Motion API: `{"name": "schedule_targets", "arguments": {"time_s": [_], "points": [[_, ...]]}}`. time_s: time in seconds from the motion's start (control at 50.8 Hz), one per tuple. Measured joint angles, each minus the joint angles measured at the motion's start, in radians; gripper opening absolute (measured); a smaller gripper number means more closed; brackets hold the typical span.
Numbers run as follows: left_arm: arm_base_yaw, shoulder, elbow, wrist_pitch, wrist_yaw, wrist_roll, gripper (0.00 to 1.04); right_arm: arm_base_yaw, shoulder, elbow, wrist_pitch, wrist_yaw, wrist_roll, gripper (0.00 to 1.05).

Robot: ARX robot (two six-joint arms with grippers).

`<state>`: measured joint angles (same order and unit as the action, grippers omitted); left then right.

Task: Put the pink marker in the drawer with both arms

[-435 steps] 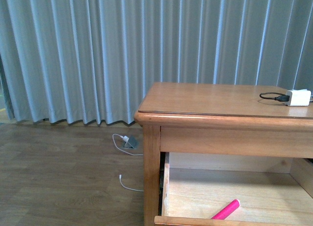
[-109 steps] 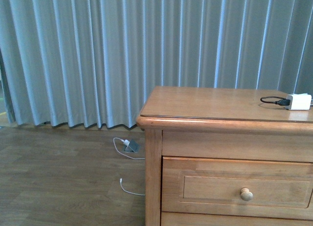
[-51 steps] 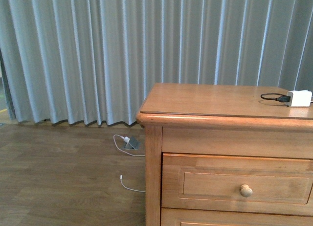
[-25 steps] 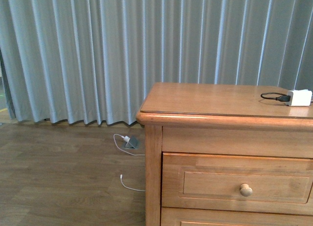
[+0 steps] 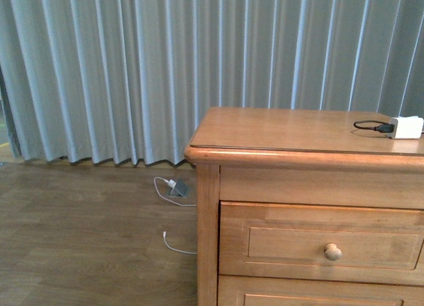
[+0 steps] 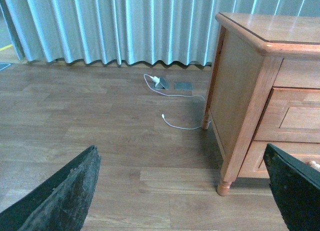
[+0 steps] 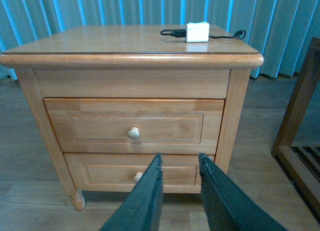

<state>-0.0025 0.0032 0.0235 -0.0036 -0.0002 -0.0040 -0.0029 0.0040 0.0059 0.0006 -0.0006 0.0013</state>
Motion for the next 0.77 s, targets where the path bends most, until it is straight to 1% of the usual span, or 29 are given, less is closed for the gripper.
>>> {"name": "schedule_targets", "arguments": {"time_s": [0.059, 0.118, 0.138, 0.315, 0.335, 0.414, 0.768], "points": [[0.000, 0.000, 0.000, 0.000, 0.000, 0.000, 0.99, 0.000, 0.000, 0.000, 0.000, 0.000, 0.000, 0.47], [0.000, 0.000, 0.000, 0.000, 0.000, 0.000, 0.99, 0.000, 0.000, 0.000, 0.000, 0.000, 0.000, 0.63], [0.000, 0.000, 0.000, 0.000, 0.000, 0.000, 0.99, 0.000, 0.000, 0.000, 0.000, 0.000, 0.000, 0.66], [0.000, 0.000, 0.000, 0.000, 0.000, 0.000, 0.99, 0.000, 0.000, 0.000, 0.000, 0.000, 0.000, 0.96], [0.000, 0.000, 0.000, 0.000, 0.000, 0.000, 0.99, 0.000, 0.000, 0.000, 0.000, 0.000, 0.001, 0.98], [0.000, 0.000, 0.000, 0.000, 0.000, 0.000, 0.99, 0.000, 0.000, 0.000, 0.000, 0.000, 0.000, 0.96], [0.000, 0.000, 0.000, 0.000, 0.000, 0.000, 0.99, 0.000, 0.000, 0.000, 0.000, 0.000, 0.000, 0.96]]}}
